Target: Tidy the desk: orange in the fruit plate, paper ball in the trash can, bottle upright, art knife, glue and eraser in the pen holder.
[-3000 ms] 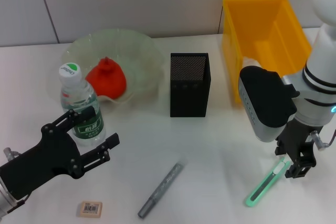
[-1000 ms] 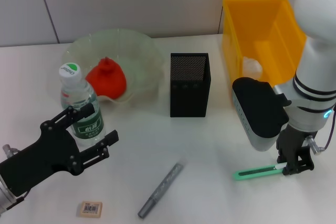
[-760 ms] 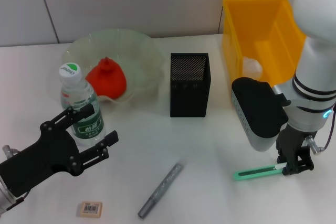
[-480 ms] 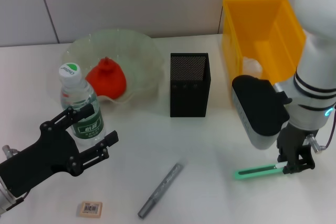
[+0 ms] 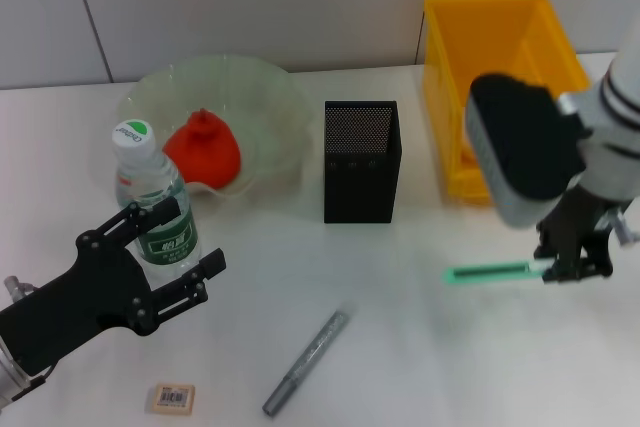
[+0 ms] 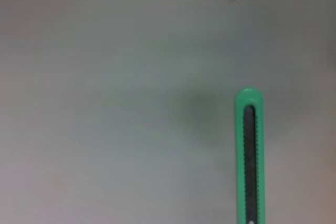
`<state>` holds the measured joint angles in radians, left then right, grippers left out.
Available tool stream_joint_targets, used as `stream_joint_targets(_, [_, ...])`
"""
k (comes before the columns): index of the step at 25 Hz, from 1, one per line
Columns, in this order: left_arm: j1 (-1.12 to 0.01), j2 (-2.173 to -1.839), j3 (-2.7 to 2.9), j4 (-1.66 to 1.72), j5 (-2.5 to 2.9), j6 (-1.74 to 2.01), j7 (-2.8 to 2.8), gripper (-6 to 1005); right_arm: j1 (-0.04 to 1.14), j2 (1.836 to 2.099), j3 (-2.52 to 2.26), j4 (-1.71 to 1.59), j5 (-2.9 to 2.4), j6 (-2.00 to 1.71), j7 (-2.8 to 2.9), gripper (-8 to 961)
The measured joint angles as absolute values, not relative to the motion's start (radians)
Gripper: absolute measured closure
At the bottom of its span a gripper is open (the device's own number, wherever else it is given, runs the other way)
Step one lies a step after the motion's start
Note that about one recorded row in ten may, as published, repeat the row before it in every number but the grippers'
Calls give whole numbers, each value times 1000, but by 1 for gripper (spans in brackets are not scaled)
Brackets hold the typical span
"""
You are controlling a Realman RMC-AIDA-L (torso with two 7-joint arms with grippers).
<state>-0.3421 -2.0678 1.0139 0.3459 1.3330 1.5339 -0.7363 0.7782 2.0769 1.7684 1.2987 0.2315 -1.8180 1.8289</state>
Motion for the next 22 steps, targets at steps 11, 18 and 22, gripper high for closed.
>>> stream_joint_targets(11, [-349, -2069, 1014, 346, 1333, 1537, -738, 191, 809, 2076, 2001, 1489, 332, -1820, 1891, 770])
stream_joint_targets(18, [-350, -2069, 1014, 344, 1333, 1543, -741, 190, 802, 2076, 2012, 1533, 368, -1697, 1911, 770])
stream_joint_targets(22, [-350, -2069, 1014, 339, 1333, 1542, -739, 191, 781, 2078, 2011, 1550, 420, -1547, 1926, 771])
